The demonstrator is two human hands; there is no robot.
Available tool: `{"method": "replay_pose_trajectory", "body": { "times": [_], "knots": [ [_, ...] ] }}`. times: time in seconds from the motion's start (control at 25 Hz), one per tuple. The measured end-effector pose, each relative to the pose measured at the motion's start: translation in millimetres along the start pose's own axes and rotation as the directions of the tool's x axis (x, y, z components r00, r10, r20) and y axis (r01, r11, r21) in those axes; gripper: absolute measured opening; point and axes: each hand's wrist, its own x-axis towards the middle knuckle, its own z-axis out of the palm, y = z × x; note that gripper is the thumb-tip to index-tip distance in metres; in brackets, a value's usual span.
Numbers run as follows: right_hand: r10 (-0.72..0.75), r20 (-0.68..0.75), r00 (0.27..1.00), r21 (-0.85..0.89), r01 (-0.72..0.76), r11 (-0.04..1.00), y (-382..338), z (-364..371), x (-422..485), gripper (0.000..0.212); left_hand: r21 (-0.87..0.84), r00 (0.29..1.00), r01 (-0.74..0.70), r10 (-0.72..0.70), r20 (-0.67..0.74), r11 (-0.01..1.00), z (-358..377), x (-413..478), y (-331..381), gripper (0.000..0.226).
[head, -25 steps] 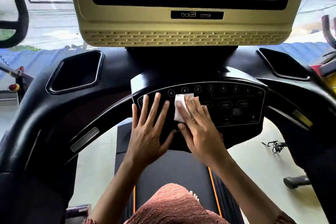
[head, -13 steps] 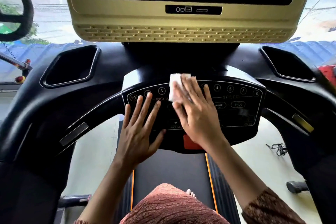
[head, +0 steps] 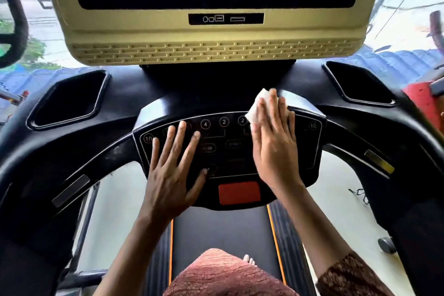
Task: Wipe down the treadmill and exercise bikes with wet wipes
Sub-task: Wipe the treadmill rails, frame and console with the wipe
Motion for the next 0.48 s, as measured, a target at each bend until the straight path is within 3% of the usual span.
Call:
{"method": "replay_pose_trajectory", "body": {
  "times": [0.08, 0.2, 0.24, 0.36, 0.4, 0.48],
  "knots": [
    [0.021, 0.014, 1.0, 0.042, -0.021, 0.999, 11.5, -2.3, -19.0, 0.048, 0.017, 1.0, -0.026, 0.025, 0.01, 1.0, 2.1, 4.4, 5.2, 0.063],
    [-0.252, 0.131, 0.959, 0.078, 0.243, 0.967, 17.3, -6.8, -53.8, 0.045, 0.039, 0.998, -0.051, 0.05, 0.025, 0.998, 3.0, 6.2, 7.7, 0.062],
    [-0.268, 0.13, 0.955, 0.063, 0.262, 0.963, 23.8, -9.5, -57.8, 0.044, 0.043, 0.998, -0.048, 0.047, 0.029, 0.998, 2.4, 6.2, 7.2, 0.062],
    [-0.004, 0.05, 0.999, 0.036, 0.002, 0.999, 31.0, -15.1, -61.6, 0.047, 0.039, 0.999, -0.021, 0.02, 0.032, 0.999, 2.6, 6.0, 11.9, 0.062],
    [0.022, 0.036, 0.999, 0.06, -0.024, 0.998, 23.8, -14.1, -59.8, 0.048, 0.036, 0.999, -0.016, 0.014, 0.031, 0.999, 3.7, 6.9, 15.0, 0.063],
    [-0.118, 0.061, 0.991, 0.11, 0.111, 0.988, 4.7, -9.0, -47.8, 0.046, 0.029, 0.999, -0.023, 0.022, 0.032, 0.999, 6.1, 9.9, 20.8, 0.064]
  ]
}}
